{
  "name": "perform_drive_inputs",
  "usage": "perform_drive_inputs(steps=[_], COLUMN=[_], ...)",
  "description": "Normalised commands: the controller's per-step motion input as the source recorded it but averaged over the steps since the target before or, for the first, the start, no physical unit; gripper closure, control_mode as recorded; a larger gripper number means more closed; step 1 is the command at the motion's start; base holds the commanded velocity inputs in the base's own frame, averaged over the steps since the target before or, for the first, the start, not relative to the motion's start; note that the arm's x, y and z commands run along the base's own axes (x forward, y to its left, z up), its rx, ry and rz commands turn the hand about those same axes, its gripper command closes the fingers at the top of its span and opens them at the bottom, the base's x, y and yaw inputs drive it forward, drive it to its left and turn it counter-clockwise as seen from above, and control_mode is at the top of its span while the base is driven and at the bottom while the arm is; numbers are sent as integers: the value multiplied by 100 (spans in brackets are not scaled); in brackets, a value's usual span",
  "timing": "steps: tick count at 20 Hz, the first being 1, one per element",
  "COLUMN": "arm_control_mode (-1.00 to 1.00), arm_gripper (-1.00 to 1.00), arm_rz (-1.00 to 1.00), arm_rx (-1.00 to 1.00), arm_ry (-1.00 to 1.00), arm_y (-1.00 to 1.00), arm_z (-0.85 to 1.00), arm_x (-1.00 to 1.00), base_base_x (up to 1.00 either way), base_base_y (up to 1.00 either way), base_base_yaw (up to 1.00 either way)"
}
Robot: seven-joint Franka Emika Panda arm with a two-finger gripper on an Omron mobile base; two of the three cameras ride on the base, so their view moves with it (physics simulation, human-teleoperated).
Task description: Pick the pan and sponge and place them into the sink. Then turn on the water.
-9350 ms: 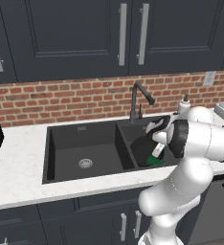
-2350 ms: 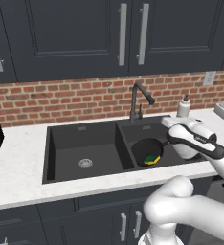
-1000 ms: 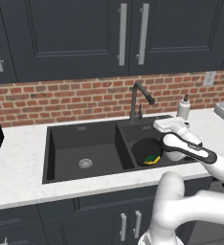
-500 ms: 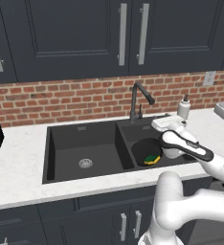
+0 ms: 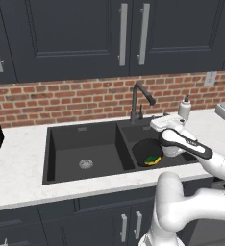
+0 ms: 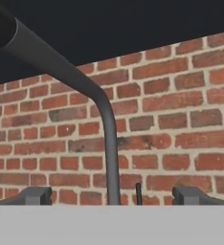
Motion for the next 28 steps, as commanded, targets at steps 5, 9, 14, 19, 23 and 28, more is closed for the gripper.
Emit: perform_drive_inputs(steps=[5, 9, 14, 19, 23, 28], arm_control_mode=[-100, -100, -100, -100, -100, -100], arm_gripper=[-100, -100, -100, -100, -100, -100], arm_rz=[0, 0, 0, 0, 0, 0], arm_rx=[-3, -1, 0, 0, 0, 0], arm_ry=[2, 2, 2, 0, 0, 0], arm_y=[2, 2, 0, 0, 1, 1], arm_z=[0, -4, 0, -4, -4, 0], arm_x=[27, 32, 13, 12, 13, 13], base_base_x=[0, 0, 0, 0, 0, 0], base_base_y=[0, 0, 0, 0, 0, 0], base_base_yaw=[0, 0, 0, 0, 0, 0])
